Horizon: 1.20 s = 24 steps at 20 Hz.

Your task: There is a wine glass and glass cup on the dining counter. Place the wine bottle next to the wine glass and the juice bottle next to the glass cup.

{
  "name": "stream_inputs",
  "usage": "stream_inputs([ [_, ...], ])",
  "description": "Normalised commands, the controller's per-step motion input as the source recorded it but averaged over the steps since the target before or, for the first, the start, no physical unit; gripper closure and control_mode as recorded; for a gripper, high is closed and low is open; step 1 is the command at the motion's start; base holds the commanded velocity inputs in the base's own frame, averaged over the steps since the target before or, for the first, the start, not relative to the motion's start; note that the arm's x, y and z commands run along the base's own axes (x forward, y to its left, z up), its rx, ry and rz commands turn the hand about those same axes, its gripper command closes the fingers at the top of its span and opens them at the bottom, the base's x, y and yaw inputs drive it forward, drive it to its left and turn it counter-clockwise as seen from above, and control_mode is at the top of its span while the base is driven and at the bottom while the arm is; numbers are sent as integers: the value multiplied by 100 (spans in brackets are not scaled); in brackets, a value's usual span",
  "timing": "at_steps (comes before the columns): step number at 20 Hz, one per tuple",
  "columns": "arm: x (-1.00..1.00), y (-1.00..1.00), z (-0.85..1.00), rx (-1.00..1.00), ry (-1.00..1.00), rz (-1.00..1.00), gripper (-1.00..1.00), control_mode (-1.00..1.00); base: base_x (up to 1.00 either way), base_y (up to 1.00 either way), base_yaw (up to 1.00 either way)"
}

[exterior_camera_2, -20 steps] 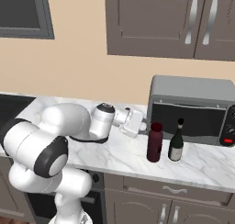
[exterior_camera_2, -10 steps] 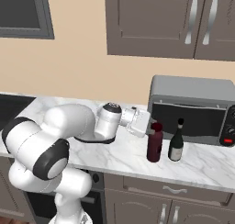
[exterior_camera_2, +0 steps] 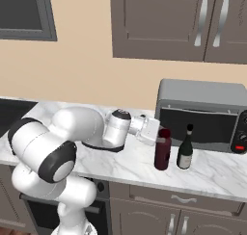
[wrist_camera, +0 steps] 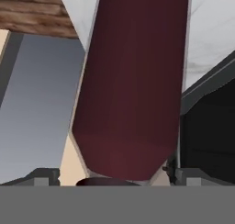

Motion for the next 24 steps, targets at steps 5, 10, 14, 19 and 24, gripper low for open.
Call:
stream_inputs([
  [5, 0, -5, 0, 0, 0, 0, -100, -100, 0, 0, 0],
  [10, -6, 0, 0, 0, 1, 0, 100, -100, 0, 0, 0],
  [14, -39, 18, 0, -1, -5, 0, 100, -100, 0, 0, 0],
  [19, -47, 68, 73, 0, -10, 6, 100, -100, 0, 0, 0],
  [24, -15, 100, 100, 0, 2, 27, 100, -100, 0, 0, 0],
])
